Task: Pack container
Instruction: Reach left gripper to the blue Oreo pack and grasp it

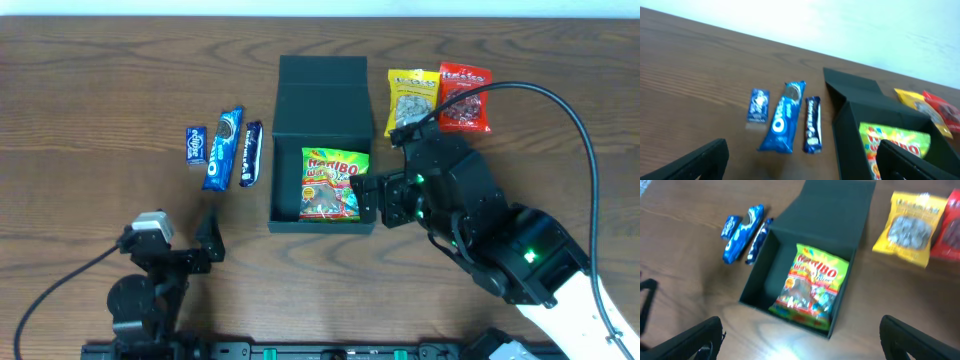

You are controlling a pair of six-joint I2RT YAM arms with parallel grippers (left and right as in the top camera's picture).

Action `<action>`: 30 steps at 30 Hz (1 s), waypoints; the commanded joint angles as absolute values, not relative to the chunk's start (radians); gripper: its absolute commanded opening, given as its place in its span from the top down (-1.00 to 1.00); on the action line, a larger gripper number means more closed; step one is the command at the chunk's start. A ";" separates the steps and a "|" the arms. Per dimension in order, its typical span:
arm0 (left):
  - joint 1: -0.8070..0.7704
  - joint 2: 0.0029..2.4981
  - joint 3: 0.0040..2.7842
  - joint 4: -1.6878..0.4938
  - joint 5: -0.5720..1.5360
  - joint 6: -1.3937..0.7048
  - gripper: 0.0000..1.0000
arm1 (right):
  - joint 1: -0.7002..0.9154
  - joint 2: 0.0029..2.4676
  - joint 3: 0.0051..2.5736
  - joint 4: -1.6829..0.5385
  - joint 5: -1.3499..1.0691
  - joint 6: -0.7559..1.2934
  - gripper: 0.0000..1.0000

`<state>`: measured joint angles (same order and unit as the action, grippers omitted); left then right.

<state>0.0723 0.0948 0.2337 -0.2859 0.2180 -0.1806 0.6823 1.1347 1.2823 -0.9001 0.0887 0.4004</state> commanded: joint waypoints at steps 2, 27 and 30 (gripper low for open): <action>0.078 0.230 0.297 -0.253 0.163 -0.153 -0.91 | 0.688 1.156 1.295 -0.854 0.131 0.255 -0.99; 0.053 1.272 0.900 -0.171 0.122 0.090 -0.91 | 0.638 1.231 1.295 -0.752 0.135 0.159 -0.98; 0.004 1.359 0.958 -0.171 0.117 0.187 -0.91 | 0.619 1.231 1.295 -0.752 0.135 0.159 -0.98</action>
